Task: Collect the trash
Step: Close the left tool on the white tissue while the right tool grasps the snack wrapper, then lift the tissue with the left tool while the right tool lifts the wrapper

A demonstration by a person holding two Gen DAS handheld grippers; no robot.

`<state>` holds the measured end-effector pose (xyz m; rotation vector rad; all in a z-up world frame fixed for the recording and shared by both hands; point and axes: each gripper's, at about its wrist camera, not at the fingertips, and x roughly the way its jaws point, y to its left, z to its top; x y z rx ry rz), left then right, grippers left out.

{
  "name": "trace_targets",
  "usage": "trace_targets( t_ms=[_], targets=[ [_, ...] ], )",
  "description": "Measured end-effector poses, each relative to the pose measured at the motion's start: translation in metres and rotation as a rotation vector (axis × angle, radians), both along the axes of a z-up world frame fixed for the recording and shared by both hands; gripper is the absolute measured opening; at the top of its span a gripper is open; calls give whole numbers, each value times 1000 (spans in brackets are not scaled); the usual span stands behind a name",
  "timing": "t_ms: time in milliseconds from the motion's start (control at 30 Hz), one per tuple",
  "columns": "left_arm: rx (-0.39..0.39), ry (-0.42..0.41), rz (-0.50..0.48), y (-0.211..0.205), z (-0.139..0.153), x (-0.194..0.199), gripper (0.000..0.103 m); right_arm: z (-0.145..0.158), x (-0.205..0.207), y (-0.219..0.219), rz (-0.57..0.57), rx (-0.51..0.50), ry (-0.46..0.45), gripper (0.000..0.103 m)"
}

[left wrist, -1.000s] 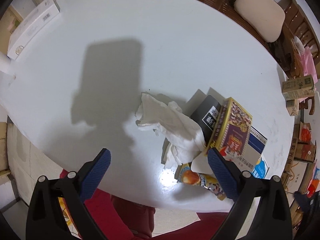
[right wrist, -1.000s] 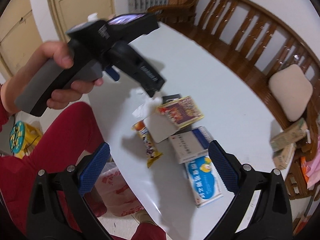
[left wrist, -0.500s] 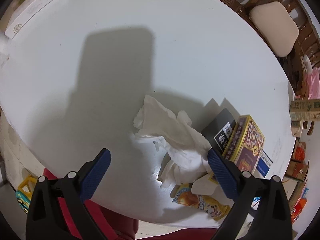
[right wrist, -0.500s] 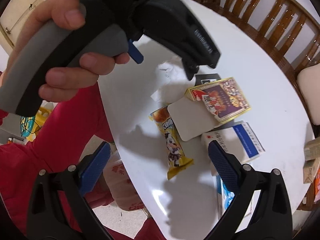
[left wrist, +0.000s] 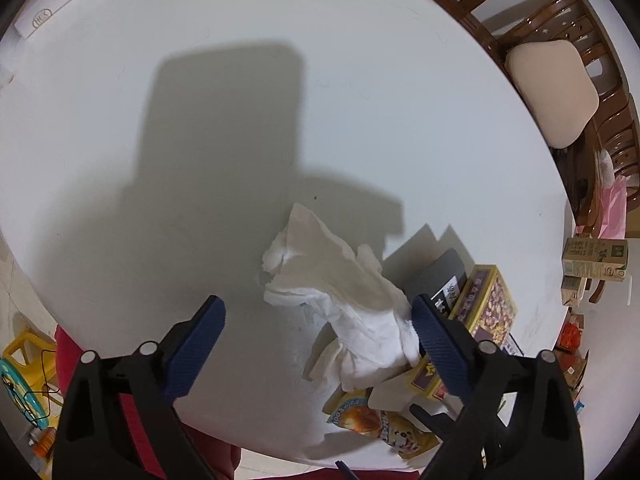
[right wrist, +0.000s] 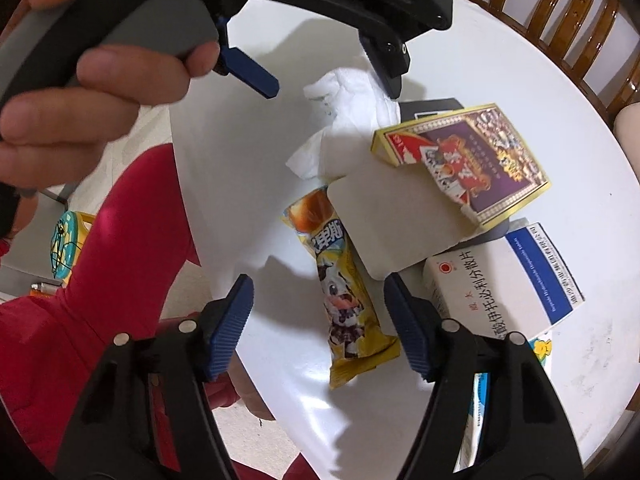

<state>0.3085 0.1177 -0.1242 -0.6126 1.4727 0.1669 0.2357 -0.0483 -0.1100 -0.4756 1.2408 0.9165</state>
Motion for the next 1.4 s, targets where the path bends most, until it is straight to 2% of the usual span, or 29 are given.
trace_targets(
  t_ms=[133,233,333,400,467,567,700,833,933,1000,1167,1400],
  targets=[
    [13,-14,-1,5,0,-1,78,-5,0,-1,-3,0,3,65],
    [11,-19,9,8,-1,0,72,-5,0,-3,-13,-3,-16,57],
    [-11,-30,5,8,3,0,62,-5,4,-7,-40,2,-18,49],
    [-18,-29,4,4,4,0,50,-5,5,-9,-51,-1,-25,43],
    [-18,-33,-3,4,5,0,46,-5,5,-12,-63,-16,-47,31],
    [-14,-51,-26,0,10,4,34,-6,6,-13,-66,-30,-64,29],
    [9,-65,-68,-7,20,0,30,-7,1,-9,-69,-50,-95,26],
    [-12,-91,-104,-7,20,-5,30,-9,-2,-6,-91,-46,-80,20],
    [-13,-94,-118,-3,18,-5,30,-10,-5,-6,-112,-53,-74,19],
    [-16,-100,-131,-3,19,-7,24,-8,-6,-8,-121,-54,-73,19],
    [-8,-113,-153,-4,22,-11,19,-3,-12,-10,-143,-52,-76,18],
    [17,-178,-188,-2,31,-24,19,11,-19,-25,-194,-34,-85,17]
  ],
)
